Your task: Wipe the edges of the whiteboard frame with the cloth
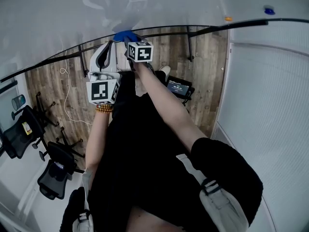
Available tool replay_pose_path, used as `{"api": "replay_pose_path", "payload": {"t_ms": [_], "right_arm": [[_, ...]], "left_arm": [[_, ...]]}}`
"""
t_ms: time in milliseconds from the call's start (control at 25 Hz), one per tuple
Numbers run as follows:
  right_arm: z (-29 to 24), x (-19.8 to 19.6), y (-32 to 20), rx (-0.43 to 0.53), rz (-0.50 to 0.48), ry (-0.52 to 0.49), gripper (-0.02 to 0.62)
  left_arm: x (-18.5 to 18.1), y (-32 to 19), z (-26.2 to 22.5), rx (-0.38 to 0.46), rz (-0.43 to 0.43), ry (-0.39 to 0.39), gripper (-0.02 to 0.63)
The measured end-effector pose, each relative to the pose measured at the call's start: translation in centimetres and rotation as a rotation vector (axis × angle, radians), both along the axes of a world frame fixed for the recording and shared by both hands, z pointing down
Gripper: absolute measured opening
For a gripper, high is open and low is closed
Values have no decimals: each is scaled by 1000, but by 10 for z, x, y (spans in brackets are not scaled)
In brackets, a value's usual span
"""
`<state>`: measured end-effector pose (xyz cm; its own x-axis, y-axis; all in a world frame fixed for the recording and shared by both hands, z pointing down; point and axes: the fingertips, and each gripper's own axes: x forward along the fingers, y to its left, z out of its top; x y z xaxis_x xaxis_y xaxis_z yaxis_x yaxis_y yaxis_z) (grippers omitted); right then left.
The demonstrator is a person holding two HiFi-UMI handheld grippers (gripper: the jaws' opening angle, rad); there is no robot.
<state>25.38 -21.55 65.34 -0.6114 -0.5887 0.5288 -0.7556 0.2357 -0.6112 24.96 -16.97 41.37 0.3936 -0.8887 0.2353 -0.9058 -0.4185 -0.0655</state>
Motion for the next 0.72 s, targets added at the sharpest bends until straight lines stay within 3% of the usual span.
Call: {"api": "replay_pose_path", "payload": {"t_ms": [600, 720], "right_arm": [[0, 46, -2, 8, 17, 2, 91], [9, 65, -1, 15, 13, 1, 91]], "left_arm": [[46, -7, 5, -6, 48, -1, 0], [70, -8, 15, -5, 63, -6, 0]]}}
